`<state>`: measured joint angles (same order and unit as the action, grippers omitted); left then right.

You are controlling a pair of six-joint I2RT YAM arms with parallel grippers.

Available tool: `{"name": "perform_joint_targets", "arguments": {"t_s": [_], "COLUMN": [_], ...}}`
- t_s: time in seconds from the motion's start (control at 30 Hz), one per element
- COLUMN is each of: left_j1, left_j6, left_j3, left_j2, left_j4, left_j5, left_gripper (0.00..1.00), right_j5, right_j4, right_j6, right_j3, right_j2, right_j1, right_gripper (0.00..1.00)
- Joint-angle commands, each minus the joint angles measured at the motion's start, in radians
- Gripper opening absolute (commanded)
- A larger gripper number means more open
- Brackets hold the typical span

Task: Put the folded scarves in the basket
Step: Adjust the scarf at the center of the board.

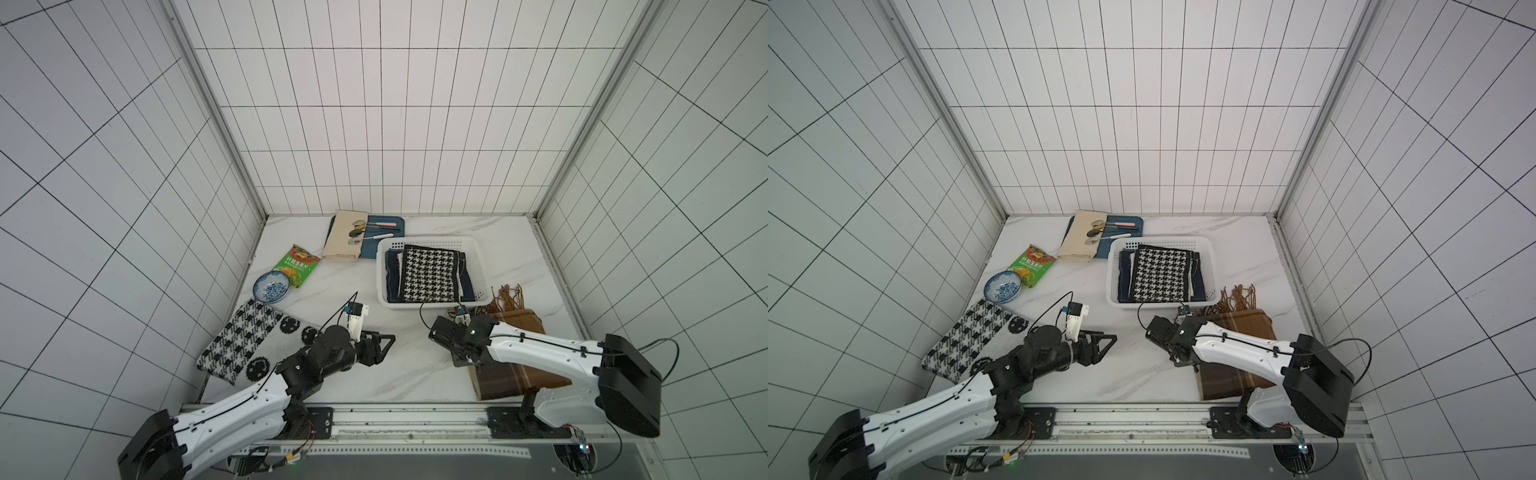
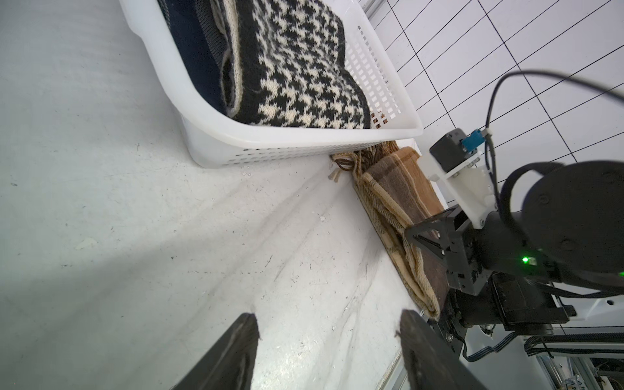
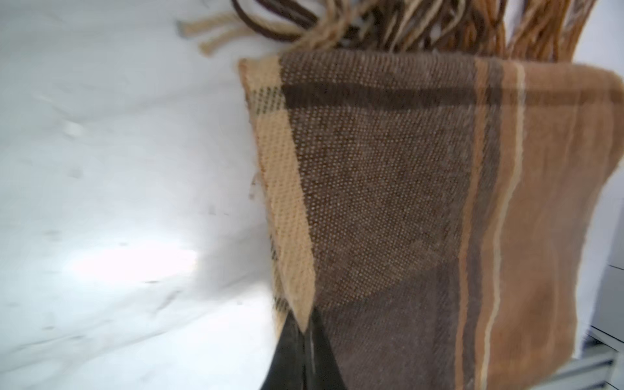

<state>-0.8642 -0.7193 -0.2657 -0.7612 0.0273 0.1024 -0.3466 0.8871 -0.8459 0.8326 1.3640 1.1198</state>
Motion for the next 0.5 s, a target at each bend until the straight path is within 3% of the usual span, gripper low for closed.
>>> {"name": "perform_joint_targets", "arguments": {"t_s": [0.0,0.07,0.1,0.23,0.37,0.47], "left_j1": [-0.006,-0.007,-0.007,-0.008,-0.019,-0.029], "left_j6": [-0.005,-0.005,-0.005,-0.005,-0.005,-0.006], "left_j3": [0.015,0.019,0.018,0.017,0.016,0.011], "left_j2": [0.010,0.007,0.004,-0.018,-0.059,-0.086], "left_j4": [0.024,0.025,0.026,0.041,0.070,0.088], "left_j5": [0.007,0.005,0.006,0.012,0.020,0.011], "left_gripper": [0.70,0.70,0.70,0.70,0.70,0.70], "right_j5": [0.079,0.121,0.130,0.072,-0.008,-0.070], "right_j4": [-0.105,-0.149,-0.149,-0.106,-0.038,0.011], "right_j6": [0.063,0.081,0.085,0.063,0.006,-0.050], "right_j3": [0.075,0.092,0.100,0.091,0.001,-0.089], "right_j2": [0.022,0.048,0.055,0.013,-0.104,-0.183], "right_j1": [0.016,0.028,0.036,0.057,0.067,0.057], "right_gripper": [0.12,0.15,0.21,0.34,0.34,0.26]}}
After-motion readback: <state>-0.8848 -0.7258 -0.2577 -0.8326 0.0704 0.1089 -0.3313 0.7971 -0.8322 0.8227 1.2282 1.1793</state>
